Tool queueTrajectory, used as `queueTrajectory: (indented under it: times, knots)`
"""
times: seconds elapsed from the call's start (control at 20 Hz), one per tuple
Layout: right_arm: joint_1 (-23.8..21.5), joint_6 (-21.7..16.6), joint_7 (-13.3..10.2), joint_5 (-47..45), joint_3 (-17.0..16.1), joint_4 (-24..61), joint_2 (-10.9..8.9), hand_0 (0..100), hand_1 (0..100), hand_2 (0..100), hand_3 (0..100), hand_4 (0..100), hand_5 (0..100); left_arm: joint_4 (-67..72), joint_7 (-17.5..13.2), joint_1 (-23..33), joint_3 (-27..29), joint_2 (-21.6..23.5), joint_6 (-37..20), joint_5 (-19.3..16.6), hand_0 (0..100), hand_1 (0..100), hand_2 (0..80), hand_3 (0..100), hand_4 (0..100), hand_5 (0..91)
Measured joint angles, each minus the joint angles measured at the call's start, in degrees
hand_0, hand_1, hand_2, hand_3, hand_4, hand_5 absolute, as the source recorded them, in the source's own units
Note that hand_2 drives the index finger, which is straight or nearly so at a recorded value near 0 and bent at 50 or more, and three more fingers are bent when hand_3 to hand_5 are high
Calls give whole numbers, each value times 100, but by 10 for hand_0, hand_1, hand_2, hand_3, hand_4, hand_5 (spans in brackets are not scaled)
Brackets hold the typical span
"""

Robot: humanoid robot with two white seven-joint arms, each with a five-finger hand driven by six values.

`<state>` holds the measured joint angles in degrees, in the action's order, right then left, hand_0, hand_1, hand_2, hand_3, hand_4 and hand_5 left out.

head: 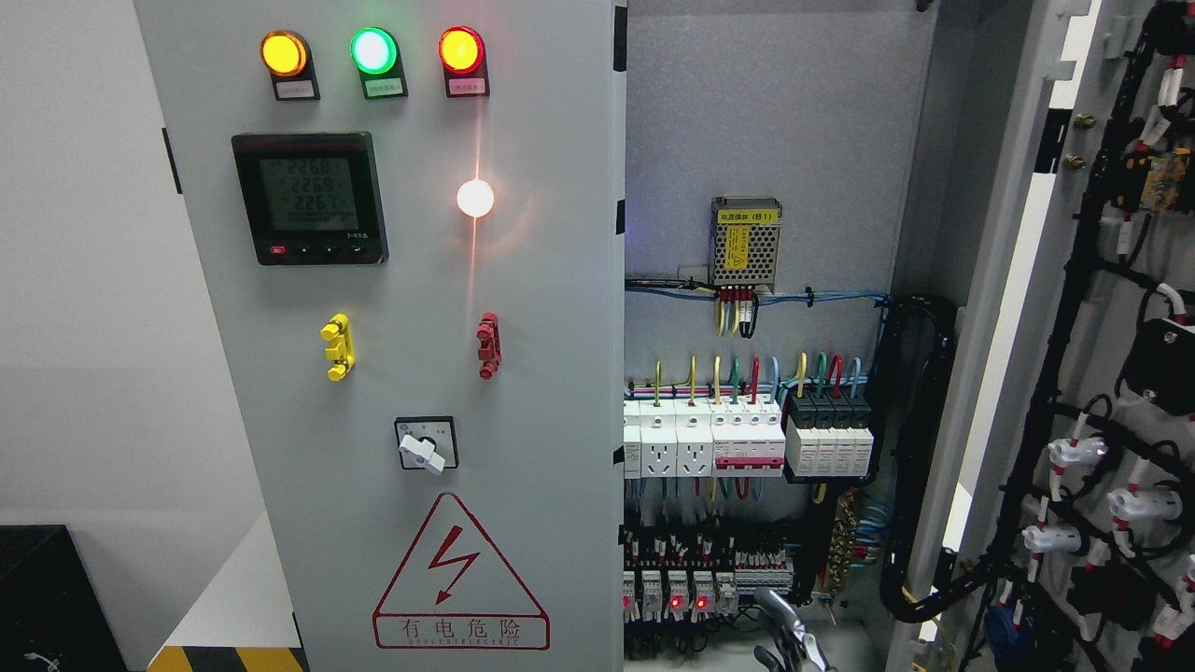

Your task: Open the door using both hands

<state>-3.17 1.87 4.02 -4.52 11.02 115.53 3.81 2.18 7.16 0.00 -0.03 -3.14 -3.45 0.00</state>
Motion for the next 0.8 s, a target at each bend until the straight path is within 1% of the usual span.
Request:
queueTrajectory:
  times: [0.4, 0.5, 0.7, 0.8]
  knots:
    - [822, 144, -24, 15, 149, -145, -5, 192, 0, 0, 0, 0, 0, -9, -17, 0, 2, -6, 0, 0, 0, 0, 0, 0, 0, 0]
    - [1032, 283, -28, 13, 171, -211, -6, 192, 0, 0, 0, 0, 0, -9, -11, 0, 2, -7, 0, 0, 0, 0, 0, 0, 0, 0]
    - [1429, 684, -30, 4, 202, -351, -8, 192, 0, 0, 0, 0, 0, -11, 3, 0, 3, -9, 0, 0, 0, 0, 0, 0, 0, 0]
    - [1628, 780, -30, 1, 214, -431, -10, 192, 0, 0, 0, 0, 0, -11, 6, 0, 3, -9, 0, 0, 0, 0, 0, 0, 0, 0]
